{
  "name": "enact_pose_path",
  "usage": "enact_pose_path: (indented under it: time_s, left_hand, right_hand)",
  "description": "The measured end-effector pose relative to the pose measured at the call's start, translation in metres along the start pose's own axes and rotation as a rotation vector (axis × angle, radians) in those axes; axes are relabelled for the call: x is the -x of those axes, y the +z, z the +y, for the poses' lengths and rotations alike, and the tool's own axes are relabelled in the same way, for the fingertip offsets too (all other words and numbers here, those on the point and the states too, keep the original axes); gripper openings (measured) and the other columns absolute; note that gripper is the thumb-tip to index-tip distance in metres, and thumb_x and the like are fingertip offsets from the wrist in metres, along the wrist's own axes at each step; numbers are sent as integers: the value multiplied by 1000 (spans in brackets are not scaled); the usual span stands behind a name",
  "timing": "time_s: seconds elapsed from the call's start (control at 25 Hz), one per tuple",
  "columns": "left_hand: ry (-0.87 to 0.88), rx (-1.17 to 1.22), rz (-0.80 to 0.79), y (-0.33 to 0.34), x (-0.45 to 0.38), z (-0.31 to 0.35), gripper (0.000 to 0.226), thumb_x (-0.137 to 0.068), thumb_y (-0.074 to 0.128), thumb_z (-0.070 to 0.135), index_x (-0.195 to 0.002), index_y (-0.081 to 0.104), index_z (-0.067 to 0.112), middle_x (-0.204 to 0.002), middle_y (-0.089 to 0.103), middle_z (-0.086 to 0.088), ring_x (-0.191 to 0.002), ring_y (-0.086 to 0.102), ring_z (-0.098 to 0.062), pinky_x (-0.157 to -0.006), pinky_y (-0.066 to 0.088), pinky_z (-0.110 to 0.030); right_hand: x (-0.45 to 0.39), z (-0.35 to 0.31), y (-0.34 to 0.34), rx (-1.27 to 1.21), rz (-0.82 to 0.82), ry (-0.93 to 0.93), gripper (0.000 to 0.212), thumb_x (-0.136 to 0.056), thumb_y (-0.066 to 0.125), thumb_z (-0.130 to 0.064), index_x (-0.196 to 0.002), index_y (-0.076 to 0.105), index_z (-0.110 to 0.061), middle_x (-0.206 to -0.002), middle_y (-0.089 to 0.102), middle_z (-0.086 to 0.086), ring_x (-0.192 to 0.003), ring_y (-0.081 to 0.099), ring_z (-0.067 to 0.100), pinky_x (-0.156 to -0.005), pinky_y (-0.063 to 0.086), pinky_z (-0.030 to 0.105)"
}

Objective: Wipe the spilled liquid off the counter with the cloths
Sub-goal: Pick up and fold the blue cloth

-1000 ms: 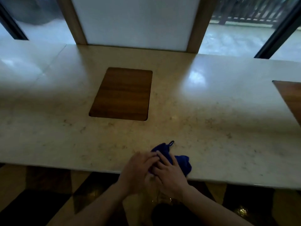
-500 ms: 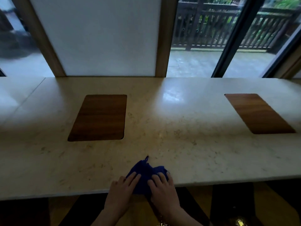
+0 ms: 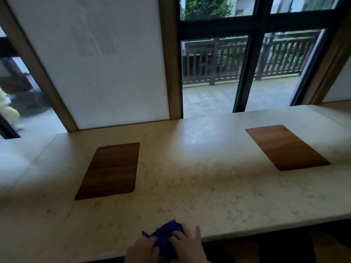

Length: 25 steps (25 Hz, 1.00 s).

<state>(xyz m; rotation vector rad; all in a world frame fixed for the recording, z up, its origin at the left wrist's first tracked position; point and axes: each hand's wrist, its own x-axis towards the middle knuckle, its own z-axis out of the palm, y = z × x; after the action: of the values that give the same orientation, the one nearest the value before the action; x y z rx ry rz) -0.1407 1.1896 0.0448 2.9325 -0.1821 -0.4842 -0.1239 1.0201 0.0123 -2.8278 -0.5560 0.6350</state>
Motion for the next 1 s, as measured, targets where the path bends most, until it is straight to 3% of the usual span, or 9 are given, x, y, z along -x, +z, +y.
enact_pose_path:
  time_s: [0.08,0.16,0.24,0.36,0.44,0.6,0.8,0.88,1.0]
  left_hand:
    - [-13,68,35,-19,-4,32,20,-98,34,41,-103,52,35,-98,50,7,-93,49,-14,-92,41,-25]
    - [6,75,23,-38,-16,68,23,-96,35,41,-78,40,29,-81,45,7,-87,49,-16,-82,41,-26]
    - [114,58,88,-48,-31,109,20,-94,36,41,-82,43,26,-86,53,3,-92,56,-19,-79,40,-30]
    - [254,41,134,-64,-48,178,15,-91,38,39,-89,48,28,-92,58,2,-85,55,-18,-72,40,-31]
    - [350,88,153,-70,-60,222,16,-92,39,35,-90,52,28,-89,59,5,-79,54,-15,-69,42,-30]
    - [545,218,92,-72,-81,295,19,-90,35,34,-92,54,38,-81,58,13,-74,55,-7,-69,46,-29]
    - [773,309,107,-59,-96,393,28,-90,38,28,-110,54,39,-106,60,10,-98,57,-12,-84,48,-32]
    - [878,307,158,-55,-100,435,31,-92,41,25,-119,56,33,-112,60,9,-102,56,-12,-88,47,-32]
    - [1041,340,171,-52,-95,501,34,-91,38,27,-120,56,31,-114,60,7,-104,55,-14,-89,47,-38]
  right_hand:
    - [11,14,-6,-125,-90,57,42,-99,46,-30,-141,38,-29,-158,21,-9,-150,3,23,-108,-5,73]
    - [25,30,-15,-286,-15,210,36,-96,47,-39,-132,43,-36,-143,41,-8,-141,30,17,-114,9,65]
    - [47,60,-33,-444,123,303,26,-89,52,-44,-114,49,-37,-110,53,-10,-120,52,13,-109,34,42]
    - [91,127,-57,-542,318,384,15,-82,59,-43,-93,49,-45,-90,50,-14,-98,57,9,-91,43,24]
    - [128,172,-69,-574,464,439,16,-80,60,-47,-78,45,-48,-86,50,-15,-86,51,5,-84,44,23]
    - [206,239,-101,-621,652,495,20,-83,64,-35,-96,52,-44,-95,58,-17,-85,55,2,-76,47,19]
    - [297,301,-122,-667,939,618,28,-89,64,-17,-113,63,-32,-97,59,-18,-88,56,0,-71,40,6]
    - [329,321,-120,-687,1031,693,27,-91,66,-20,-115,64,-31,-104,59,-14,-98,56,5,-82,42,11]
    - [375,351,-117,-701,1152,807,28,-88,67,-20,-115,67,-29,-109,65,-10,-103,58,10,-92,50,33]
